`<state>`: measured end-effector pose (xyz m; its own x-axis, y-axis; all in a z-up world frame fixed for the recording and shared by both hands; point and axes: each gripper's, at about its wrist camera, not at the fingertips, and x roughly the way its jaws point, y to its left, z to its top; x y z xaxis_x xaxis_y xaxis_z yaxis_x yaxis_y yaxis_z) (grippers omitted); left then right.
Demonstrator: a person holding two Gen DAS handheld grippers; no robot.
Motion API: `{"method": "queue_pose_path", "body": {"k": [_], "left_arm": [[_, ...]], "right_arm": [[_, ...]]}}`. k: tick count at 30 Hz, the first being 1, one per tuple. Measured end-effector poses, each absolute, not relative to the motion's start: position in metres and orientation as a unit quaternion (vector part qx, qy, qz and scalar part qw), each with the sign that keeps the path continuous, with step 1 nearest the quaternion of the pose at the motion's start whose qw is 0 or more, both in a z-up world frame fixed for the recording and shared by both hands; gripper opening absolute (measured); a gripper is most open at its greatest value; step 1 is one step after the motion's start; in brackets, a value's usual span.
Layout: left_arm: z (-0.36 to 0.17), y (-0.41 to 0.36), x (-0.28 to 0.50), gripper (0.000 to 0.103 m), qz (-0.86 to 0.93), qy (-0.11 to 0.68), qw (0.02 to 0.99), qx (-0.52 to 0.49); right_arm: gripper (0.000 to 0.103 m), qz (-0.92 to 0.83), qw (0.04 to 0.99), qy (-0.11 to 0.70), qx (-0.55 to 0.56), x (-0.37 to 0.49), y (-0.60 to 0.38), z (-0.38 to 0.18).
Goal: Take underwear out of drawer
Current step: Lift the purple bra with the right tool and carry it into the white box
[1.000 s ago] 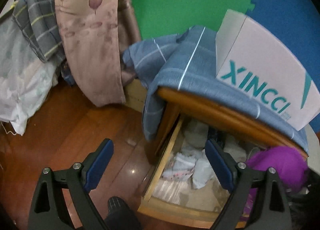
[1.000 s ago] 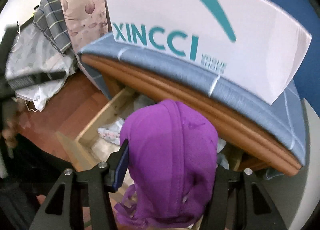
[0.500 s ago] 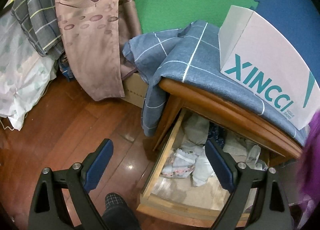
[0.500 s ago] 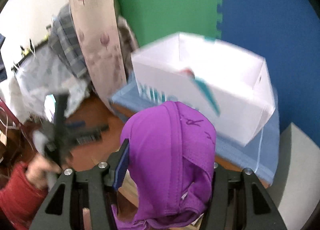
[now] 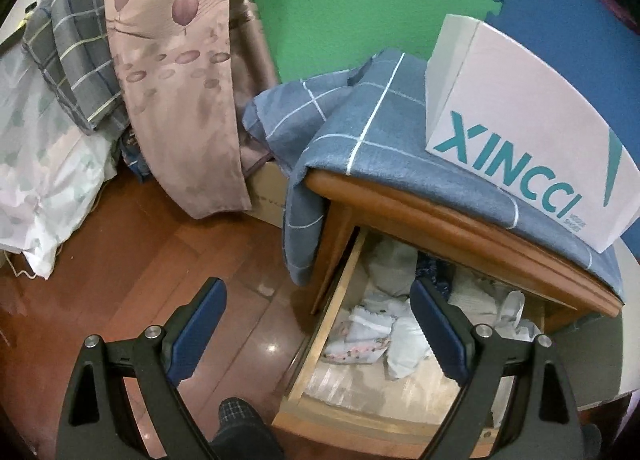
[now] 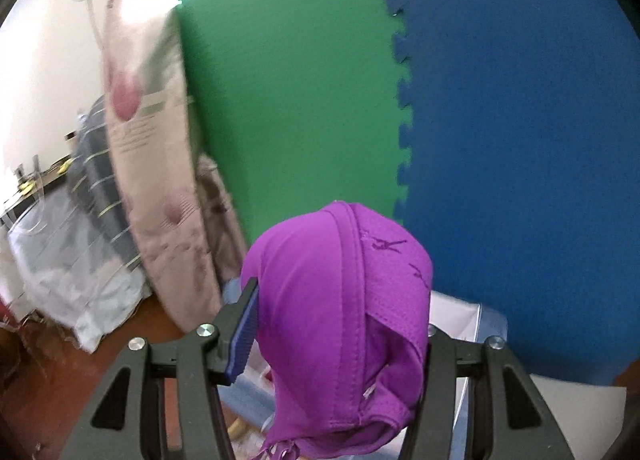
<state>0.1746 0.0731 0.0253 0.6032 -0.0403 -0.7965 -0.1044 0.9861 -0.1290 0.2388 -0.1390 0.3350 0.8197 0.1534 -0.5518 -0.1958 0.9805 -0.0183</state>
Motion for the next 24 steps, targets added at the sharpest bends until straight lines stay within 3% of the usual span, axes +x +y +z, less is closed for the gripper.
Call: {"method": "queue_pose_path", "body": {"k": [9,24], "left_arm": [[0.023,0.089,0.178,0.091,0.021,0.452,0.884,-0.121],[0.018,0.081,0.18,0.091,0.013,0.46,0.88,-0.119]], "right_arm": [[0.055,0.008,0.938,0.345,-0.022,0.329,-0.148,0.291],[0.055,-0.049,0.895,0.439,-0.067,0.378,-0.17,0.187]]}}
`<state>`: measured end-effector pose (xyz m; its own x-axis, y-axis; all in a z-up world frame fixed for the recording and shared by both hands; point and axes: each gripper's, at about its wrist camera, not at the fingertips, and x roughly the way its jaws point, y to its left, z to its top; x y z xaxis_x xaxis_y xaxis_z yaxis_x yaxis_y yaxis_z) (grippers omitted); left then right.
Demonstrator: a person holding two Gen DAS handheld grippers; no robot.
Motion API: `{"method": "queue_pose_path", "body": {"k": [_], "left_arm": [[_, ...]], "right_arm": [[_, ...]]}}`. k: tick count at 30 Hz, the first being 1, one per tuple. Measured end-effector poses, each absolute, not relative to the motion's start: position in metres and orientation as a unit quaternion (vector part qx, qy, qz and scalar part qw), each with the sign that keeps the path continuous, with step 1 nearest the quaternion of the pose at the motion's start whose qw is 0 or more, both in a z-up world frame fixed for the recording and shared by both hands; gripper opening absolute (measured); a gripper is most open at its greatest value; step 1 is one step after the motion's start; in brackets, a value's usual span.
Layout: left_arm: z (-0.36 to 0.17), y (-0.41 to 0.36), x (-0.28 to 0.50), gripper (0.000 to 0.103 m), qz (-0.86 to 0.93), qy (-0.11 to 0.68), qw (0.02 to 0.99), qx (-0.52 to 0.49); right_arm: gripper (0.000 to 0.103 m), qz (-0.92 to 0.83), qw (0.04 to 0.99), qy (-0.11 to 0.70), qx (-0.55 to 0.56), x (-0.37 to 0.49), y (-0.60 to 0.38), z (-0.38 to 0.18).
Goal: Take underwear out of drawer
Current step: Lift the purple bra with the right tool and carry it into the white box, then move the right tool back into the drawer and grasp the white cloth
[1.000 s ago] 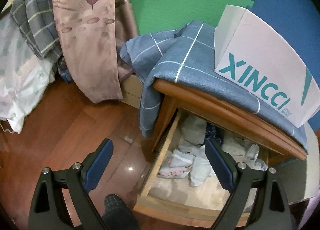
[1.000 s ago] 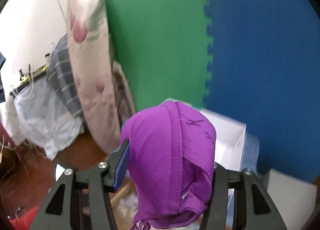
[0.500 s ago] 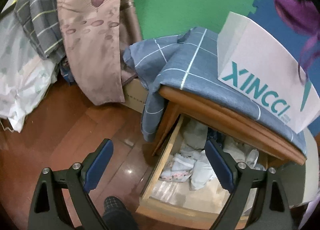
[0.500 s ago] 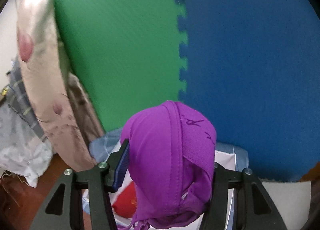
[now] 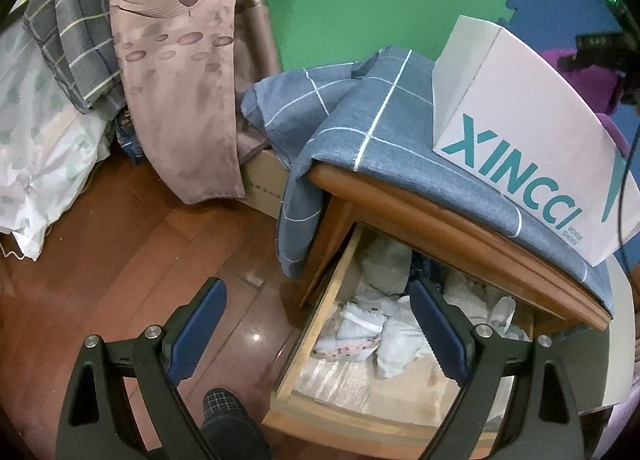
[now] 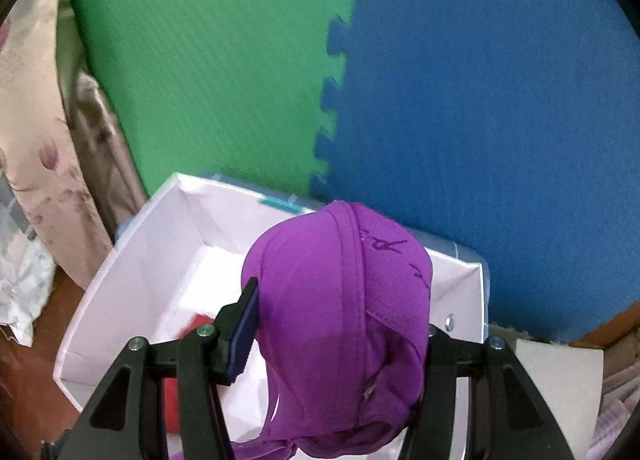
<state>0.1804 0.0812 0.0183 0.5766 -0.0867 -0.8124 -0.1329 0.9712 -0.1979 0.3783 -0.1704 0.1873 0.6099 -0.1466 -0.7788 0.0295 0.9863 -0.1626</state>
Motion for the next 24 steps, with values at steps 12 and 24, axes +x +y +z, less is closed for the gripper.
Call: {"method": "queue_pose_path", "body": {"k": [12,24], "left_arm": [[0.013,0.071,0.185,0.091,0.01,0.47,0.877,-0.1],[0.009,0.061,0.188,0.091,0.008,0.474,0.878,-0.072]], "right_arm": [[0.071,-0.072,0.86,0.502,-0.055,0.39,-0.195,0.141],[0.073,-0.049,0.898,0.434,-0.058,0.337,-0.197,0.196]]}}
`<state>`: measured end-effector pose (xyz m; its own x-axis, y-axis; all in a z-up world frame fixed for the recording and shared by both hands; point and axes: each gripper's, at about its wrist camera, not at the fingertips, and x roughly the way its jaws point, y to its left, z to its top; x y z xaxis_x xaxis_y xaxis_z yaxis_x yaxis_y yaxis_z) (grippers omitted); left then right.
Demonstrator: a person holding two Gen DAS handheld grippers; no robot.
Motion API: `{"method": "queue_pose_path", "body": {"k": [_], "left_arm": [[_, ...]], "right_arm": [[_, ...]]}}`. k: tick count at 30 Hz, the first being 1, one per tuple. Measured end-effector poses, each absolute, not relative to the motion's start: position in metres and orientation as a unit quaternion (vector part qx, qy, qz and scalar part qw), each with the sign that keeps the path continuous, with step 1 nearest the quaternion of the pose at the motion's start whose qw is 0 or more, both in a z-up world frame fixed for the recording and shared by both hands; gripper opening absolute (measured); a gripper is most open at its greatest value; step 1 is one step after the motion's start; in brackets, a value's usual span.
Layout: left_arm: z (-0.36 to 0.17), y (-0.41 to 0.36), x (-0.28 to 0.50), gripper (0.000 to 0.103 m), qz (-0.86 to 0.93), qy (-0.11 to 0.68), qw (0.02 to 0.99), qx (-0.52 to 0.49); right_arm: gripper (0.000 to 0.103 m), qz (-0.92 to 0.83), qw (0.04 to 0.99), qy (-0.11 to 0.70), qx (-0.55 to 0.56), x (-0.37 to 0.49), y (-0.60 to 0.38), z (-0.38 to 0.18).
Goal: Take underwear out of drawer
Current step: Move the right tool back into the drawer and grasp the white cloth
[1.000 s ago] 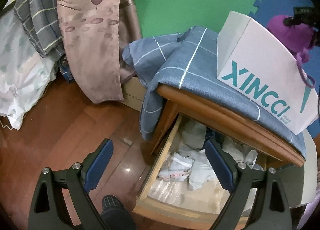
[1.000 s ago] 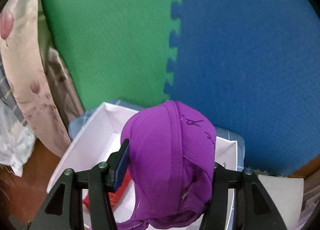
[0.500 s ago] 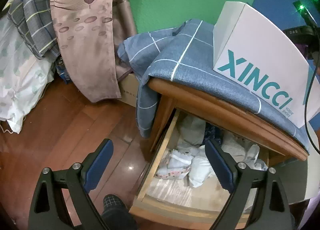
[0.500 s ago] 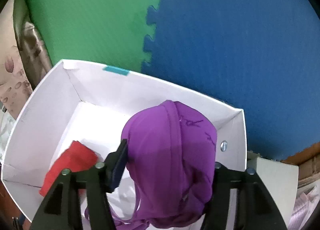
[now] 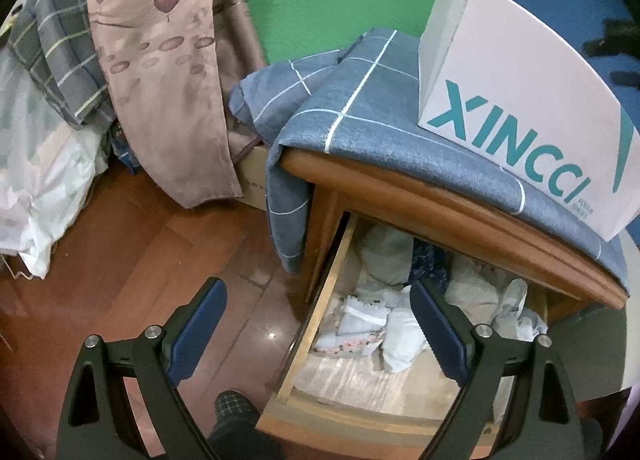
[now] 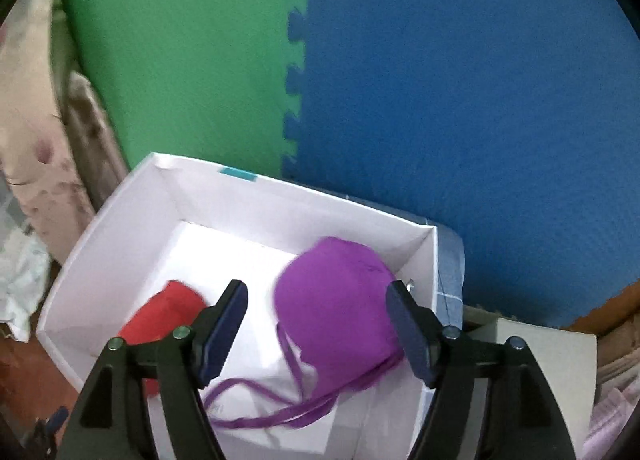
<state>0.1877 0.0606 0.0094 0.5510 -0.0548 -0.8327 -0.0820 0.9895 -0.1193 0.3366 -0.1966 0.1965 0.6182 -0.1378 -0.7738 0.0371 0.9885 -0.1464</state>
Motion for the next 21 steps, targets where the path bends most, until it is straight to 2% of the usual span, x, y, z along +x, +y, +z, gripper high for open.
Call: {"method": "queue_pose_path", "body": {"k": [8,10,16,21], "left_arm": [[0.008,0.055,0.185,0.091,0.001,0.476,0.878,-0.056],[0.007,0.054,0.185,0.091,0.001,0.476,0.878,-0.053],[0.008,0.049,0.183,0.091,-0.007,0.478,0.877,-0.048],[0.006,0.048,0.182,0.091,-0.012,0.479,0.876,-0.044]], "right_arm": [[0.074,0.007,0.903,0.421,-0.087,0.218,-0.183,0.221],[0.078,0.015,0.9,0.423,-0.1,0.189,-0.178,0.216],[0.081,0.037,0.867,0.482,-0.119,0.115,-0.164,0.154],[0.083,0.044,0.823,0.551,-0.129,0.108,-0.153,0.078]]}}
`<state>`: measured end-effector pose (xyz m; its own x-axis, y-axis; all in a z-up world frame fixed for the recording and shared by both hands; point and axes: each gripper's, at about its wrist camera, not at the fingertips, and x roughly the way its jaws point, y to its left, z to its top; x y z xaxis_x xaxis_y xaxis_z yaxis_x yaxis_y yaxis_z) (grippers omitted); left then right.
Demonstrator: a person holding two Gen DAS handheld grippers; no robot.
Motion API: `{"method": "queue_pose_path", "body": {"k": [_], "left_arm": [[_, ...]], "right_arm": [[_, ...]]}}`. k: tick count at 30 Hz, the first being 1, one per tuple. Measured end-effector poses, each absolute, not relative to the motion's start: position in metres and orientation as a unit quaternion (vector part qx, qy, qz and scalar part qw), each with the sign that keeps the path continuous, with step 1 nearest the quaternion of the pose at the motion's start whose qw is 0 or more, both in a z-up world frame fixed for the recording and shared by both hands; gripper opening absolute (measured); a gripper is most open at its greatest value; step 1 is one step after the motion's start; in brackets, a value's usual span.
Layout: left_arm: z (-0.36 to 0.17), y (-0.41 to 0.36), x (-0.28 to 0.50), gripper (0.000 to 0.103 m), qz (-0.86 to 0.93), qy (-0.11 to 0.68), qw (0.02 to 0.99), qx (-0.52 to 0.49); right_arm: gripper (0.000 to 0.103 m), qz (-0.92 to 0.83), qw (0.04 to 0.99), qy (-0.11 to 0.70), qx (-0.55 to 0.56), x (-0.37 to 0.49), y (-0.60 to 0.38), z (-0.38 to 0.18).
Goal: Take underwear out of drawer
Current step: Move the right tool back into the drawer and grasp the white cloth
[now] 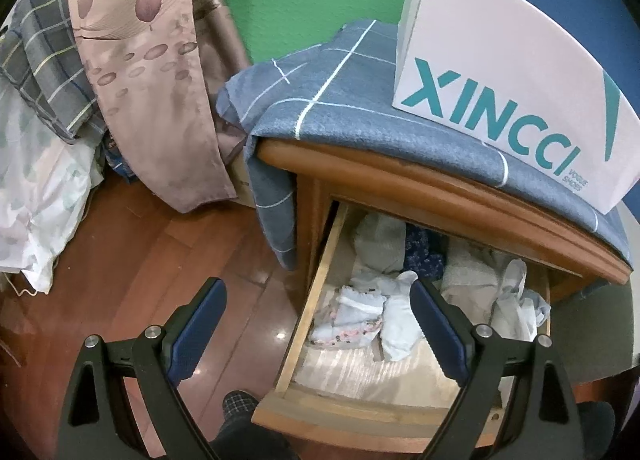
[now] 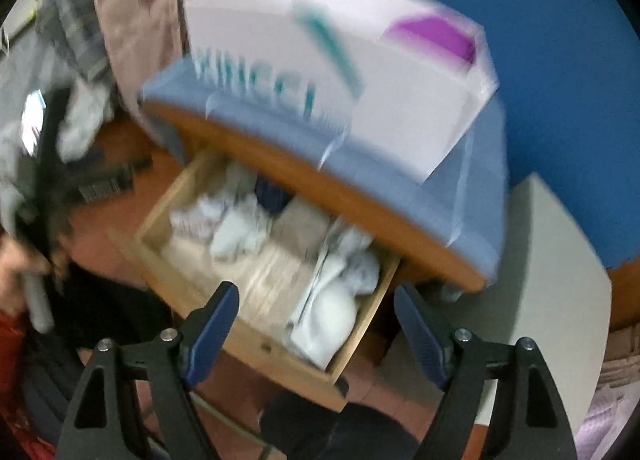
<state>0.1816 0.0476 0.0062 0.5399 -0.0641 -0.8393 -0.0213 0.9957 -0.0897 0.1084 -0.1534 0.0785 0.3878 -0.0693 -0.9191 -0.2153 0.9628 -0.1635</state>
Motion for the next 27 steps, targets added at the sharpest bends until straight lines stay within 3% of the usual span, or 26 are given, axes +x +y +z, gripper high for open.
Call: {"method": "queue_pose_path", "body": {"k": [14,27], "left_arm": [[-0.006,0.043,0.185,0.092,-0.026,0.503,0.863,-0.039],[-0.016,0.033,0.185,0.093,-0.038,0.52,0.853,-0.016]], "right_arm": [[0.084,-0.007,0.724,0.628,-0.286,0.157,-0.131,-0.094],[0.085,0.0,0.697,0.644,-0.315,0.171,-0.161,-0.141]]}}
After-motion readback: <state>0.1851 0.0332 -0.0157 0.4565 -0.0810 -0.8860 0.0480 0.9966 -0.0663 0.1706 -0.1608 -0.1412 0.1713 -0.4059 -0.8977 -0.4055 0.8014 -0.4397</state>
